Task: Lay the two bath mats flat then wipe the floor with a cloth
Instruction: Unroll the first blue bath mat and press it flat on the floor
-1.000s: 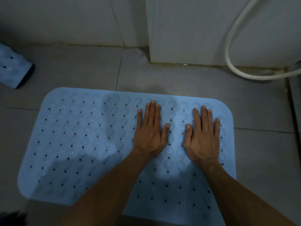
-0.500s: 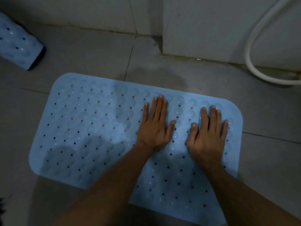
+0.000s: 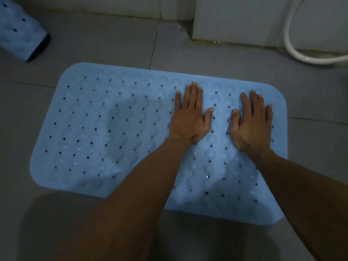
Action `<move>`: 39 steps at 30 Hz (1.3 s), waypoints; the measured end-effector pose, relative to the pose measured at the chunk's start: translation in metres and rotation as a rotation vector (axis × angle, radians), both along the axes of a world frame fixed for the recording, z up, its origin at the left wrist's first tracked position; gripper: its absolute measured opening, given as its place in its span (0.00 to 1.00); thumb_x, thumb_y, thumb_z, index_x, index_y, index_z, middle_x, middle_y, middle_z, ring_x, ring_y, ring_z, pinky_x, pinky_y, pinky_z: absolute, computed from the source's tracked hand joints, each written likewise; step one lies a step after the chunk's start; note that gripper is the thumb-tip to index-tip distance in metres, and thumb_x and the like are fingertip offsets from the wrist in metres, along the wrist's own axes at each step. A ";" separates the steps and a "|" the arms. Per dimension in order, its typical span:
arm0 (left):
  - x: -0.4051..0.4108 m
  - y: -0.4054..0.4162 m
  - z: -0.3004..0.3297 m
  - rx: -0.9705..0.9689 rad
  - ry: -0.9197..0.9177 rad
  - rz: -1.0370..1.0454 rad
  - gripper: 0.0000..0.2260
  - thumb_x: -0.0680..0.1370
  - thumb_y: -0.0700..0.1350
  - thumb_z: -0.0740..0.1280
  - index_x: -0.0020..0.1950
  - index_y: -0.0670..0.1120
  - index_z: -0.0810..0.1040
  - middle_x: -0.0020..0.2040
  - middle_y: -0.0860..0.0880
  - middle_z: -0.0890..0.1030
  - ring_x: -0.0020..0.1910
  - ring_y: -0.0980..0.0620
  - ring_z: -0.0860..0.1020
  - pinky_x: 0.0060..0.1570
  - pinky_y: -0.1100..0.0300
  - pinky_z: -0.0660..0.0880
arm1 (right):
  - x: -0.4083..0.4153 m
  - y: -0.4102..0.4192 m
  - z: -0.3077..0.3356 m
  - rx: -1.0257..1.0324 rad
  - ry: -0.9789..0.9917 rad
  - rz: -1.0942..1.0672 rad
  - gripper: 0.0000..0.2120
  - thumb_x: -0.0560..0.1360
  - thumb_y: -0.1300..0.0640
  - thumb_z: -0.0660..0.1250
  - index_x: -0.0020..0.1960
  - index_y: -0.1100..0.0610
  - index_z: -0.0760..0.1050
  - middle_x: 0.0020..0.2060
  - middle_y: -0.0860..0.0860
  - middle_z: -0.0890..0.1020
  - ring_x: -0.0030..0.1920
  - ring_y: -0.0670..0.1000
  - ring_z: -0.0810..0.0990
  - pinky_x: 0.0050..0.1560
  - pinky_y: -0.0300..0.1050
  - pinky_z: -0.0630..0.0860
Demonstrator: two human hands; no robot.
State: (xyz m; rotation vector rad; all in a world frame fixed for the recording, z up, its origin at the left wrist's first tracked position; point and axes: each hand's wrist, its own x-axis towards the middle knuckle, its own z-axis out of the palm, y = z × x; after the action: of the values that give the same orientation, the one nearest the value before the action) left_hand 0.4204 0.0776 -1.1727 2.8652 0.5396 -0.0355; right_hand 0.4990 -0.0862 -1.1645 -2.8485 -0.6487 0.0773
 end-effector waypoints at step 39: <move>-0.193 0.093 -0.009 0.031 -0.091 0.010 0.31 0.82 0.58 0.47 0.79 0.39 0.52 0.80 0.41 0.49 0.80 0.45 0.46 0.76 0.42 0.47 | -0.198 0.116 -0.001 0.069 0.058 -0.008 0.30 0.83 0.44 0.46 0.81 0.56 0.51 0.80 0.52 0.52 0.80 0.50 0.44 0.78 0.58 0.41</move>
State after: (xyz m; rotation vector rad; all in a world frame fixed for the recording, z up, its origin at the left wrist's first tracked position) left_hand 0.2279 0.1703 -1.1814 2.8771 0.5406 0.1053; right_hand 0.3006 0.0296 -1.1660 -2.7710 -0.6157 0.1334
